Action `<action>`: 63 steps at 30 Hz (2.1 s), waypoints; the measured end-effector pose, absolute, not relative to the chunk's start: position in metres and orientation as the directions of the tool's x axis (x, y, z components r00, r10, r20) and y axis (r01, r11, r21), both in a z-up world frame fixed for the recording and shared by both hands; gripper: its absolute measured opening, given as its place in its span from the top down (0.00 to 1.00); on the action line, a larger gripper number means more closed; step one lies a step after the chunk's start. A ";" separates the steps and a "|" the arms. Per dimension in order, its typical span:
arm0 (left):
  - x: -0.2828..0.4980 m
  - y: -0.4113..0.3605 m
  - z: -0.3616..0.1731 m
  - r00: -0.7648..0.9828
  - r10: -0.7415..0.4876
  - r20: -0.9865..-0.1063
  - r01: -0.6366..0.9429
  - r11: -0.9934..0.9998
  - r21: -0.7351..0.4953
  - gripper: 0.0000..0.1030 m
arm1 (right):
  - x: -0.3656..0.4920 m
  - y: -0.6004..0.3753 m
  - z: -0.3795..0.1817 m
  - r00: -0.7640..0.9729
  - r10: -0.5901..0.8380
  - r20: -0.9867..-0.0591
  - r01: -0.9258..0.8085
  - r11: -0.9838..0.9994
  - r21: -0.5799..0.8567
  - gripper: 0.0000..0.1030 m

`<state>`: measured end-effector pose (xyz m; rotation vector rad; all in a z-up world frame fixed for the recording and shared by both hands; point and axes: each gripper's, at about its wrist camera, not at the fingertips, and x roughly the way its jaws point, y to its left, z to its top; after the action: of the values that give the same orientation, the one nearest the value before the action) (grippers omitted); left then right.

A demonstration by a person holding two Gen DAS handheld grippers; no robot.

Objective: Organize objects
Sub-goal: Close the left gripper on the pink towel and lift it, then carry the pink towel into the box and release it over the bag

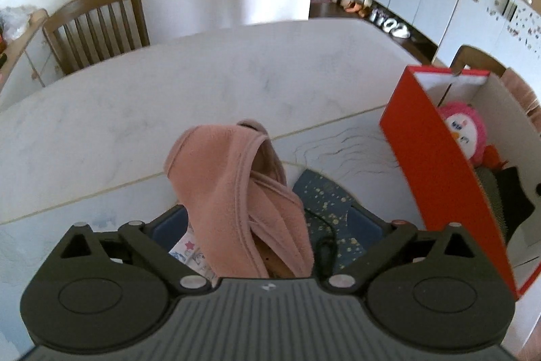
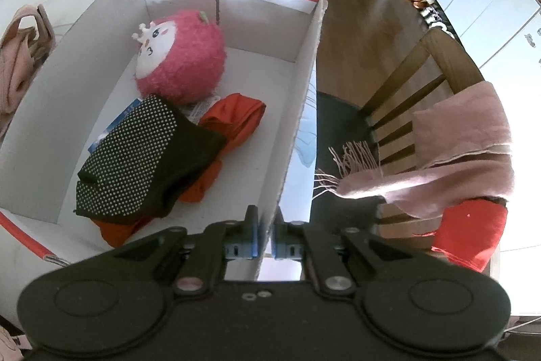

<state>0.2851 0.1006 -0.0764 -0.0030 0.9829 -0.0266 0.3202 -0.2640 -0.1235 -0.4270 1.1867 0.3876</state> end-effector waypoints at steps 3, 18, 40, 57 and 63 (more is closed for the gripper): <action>0.292 0.099 -0.091 0.528 -0.004 -0.849 0.010 1.000 0.001 0.02 | 0.320 -0.264 -0.124 0.326 0.065 -0.943 -0.499 0.859 -0.113 0.95; 0.312 0.114 -0.125 0.445 -0.013 -0.896 -0.043 0.998 -0.036 0.18 | 0.321 -0.264 -0.124 0.321 0.061 -0.945 -0.491 0.864 -0.111 0.95; 0.273 0.114 -0.046 0.539 -0.032 -0.842 -0.018 0.999 -0.050 0.84 | 0.321 -0.267 -0.125 0.334 0.079 -0.939 -0.501 0.859 -0.106 0.95; 0.251 0.092 0.045 0.680 -0.074 -0.729 0.056 0.997 -0.049 0.84 | 0.320 -0.268 -0.124 0.341 0.097 -0.935 -0.526 0.844 -0.104 0.95; 0.252 0.084 0.064 0.711 -0.106 -0.695 0.074 0.994 -0.076 0.84 | 0.320 -0.269 -0.124 0.341 0.101 -0.935 -0.531 0.841 -0.103 0.95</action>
<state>0.2519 0.0840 0.0644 -0.0437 0.7733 -0.0999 0.3200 -0.2688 -0.1243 -0.4291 1.1576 0.4279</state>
